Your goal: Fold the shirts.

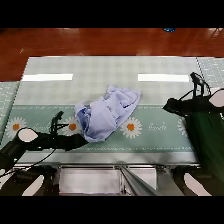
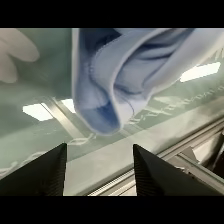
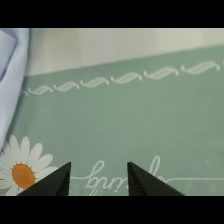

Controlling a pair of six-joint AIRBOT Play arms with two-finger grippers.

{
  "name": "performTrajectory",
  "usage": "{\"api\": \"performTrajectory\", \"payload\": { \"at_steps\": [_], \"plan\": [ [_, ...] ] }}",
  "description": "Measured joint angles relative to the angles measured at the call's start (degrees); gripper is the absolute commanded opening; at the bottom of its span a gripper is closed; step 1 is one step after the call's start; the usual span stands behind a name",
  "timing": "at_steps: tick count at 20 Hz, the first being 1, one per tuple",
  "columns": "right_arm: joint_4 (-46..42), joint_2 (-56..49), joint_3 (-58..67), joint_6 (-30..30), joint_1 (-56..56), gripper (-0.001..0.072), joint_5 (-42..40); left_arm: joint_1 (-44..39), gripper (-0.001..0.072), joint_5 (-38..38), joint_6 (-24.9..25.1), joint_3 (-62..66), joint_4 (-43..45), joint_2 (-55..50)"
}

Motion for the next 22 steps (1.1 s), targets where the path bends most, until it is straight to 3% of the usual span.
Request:
{"api": "performTrajectory", "payload": {
  "at_steps": [7,8,9,10,15,22],
  "plan": [
    [5.70,1.14,-3.80,-0.96,-0.68,0.0407,-4.50,-10.93,0.0505,19.39,2.71,0.00,-14.82,-8.02],
    [6.54,0.42,-3.96,-1.03,-0.70,0.0407,-5.03,-11.67,0.0466,21.66,2.95,0.61,-15.56,-8.94],
    [7.56,-0.59,-4.07,-1.29,-0.72,0.0407,-5.51,-12.15,0.0193,23.63,3.19,1.51,-16.09,-10.03],
    [8.52,-1.77,-4.09,-1.57,-0.72,0.0407,-6.12,-12.28,0.0042,25.05,3.87,2.60,-16.00,-11.30],
    [18.16,-10.43,-3.69,-6.16,-0.72,0.0407,-11.13,-8.66,0.0020,21.40,9.60,9.09,-17.46,-15.26],
    [28.26,-27.76,6.97,-12.52,2.71,0.0407,-12.52,-0.46,0.0020,13.42,13.05,14.34,-17.90,-16.28]
  ]
}}
